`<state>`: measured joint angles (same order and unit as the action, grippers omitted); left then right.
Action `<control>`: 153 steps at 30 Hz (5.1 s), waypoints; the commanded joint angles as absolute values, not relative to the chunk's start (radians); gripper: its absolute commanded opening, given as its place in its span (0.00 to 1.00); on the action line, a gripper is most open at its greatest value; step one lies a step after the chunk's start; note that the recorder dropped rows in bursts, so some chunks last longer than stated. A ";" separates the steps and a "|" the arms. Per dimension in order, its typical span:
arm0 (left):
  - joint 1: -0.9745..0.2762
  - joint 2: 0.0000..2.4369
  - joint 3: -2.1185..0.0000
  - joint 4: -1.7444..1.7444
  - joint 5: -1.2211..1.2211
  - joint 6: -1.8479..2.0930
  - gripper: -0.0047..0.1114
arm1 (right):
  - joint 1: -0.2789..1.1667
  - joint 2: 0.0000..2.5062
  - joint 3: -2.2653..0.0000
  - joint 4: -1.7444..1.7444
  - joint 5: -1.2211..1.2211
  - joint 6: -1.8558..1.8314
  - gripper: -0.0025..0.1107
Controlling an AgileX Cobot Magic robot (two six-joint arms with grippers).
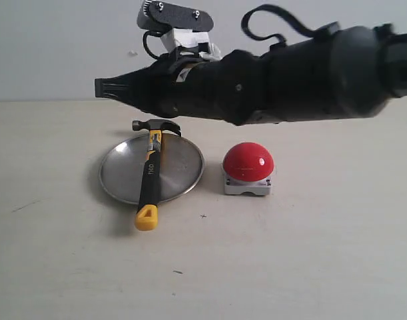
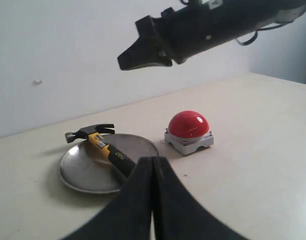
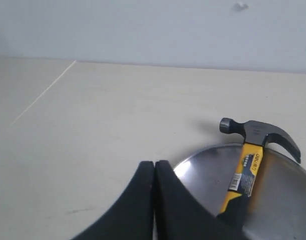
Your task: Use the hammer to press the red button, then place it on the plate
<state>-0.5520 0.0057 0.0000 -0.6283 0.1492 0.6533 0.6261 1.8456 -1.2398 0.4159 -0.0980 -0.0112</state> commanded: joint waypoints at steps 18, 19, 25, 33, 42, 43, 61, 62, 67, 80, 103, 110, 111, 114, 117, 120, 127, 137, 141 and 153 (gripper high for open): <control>-0.558 0.000 0.000 -0.640 0.140 0.650 0.04 | 0.825 1.076 -0.584 0.408 0.007 -0.240 0.02; -0.558 0.000 0.000 -0.640 0.140 0.650 0.04 | 0.825 1.063 -0.584 0.408 0.022 -0.240 0.02; -0.558 0.000 0.000 -0.640 0.140 0.650 0.04 | 0.825 1.036 -0.586 0.415 0.029 -0.240 0.02; -0.558 0.000 0.000 -0.640 0.140 0.650 0.04 | 0.825 1.036 -0.586 0.413 0.029 -0.240 0.02; -0.558 0.000 0.000 -0.640 0.143 0.650 0.04 | 0.797 1.005 -0.586 0.335 0.068 -0.366 0.02; -0.558 0.000 0.000 -0.640 0.144 0.650 0.04 | 0.788 1.003 -0.586 0.335 0.075 -0.366 0.02; -0.558 0.000 0.000 -0.640 0.148 0.650 0.04 | 0.788 1.084 -0.584 0.342 0.094 -0.153 0.02; -0.558 0.000 0.000 -0.640 0.148 0.650 0.04 | 0.777 1.084 -0.584 0.342 0.093 -0.149 0.02; -0.558 0.000 0.000 -0.640 0.148 0.650 0.04 | 0.612 1.018 -0.536 0.483 0.082 -0.120 0.02; -0.558 0.000 0.000 -0.640 0.148 0.650 0.04 | 0.067 0.309 -0.013 0.472 -0.058 -0.156 0.02; -0.558 0.000 0.000 -0.640 0.148 0.650 0.04 | -0.125 0.082 0.000 0.194 0.034 -0.172 0.02; -0.558 0.000 0.000 -0.640 0.148 0.650 0.04 | -0.125 0.024 0.000 -0.028 0.185 0.029 0.02; -0.558 0.000 0.000 -0.640 0.148 0.650 0.04 | -0.125 0.007 0.000 -0.028 0.206 0.029 0.02; -0.558 0.000 0.000 -0.640 0.148 0.650 0.04 | -0.125 0.000 0.000 0.000 0.229 0.029 0.02; -0.558 0.000 0.000 -0.640 0.148 0.650 0.04 | -0.125 0.000 0.000 0.000 0.225 0.029 0.02; -0.558 0.000 0.000 -0.640 0.148 0.650 0.04 | -0.125 0.000 0.000 0.000 0.225 0.029 0.02; -0.558 0.000 0.000 -0.640 0.148 0.650 0.04 | -0.125 0.000 0.000 0.000 0.227 0.029 0.02; -0.558 0.000 0.000 -0.081 0.171 0.650 0.04 | -0.125 0.000 0.000 0.000 0.231 0.028 0.02; -0.558 0.000 0.000 0.114 0.196 0.650 0.04 | -0.125 0.000 0.000 0.000 0.231 0.028 0.02; -0.558 0.000 0.000 0.091 0.185 0.430 0.04 | -0.125 0.000 0.000 0.000 0.233 0.029 0.02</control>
<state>-0.5520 0.0057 0.0000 0.1027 0.1921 0.5500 -0.1189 0.0068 -0.0047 0.0000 0.2283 0.0293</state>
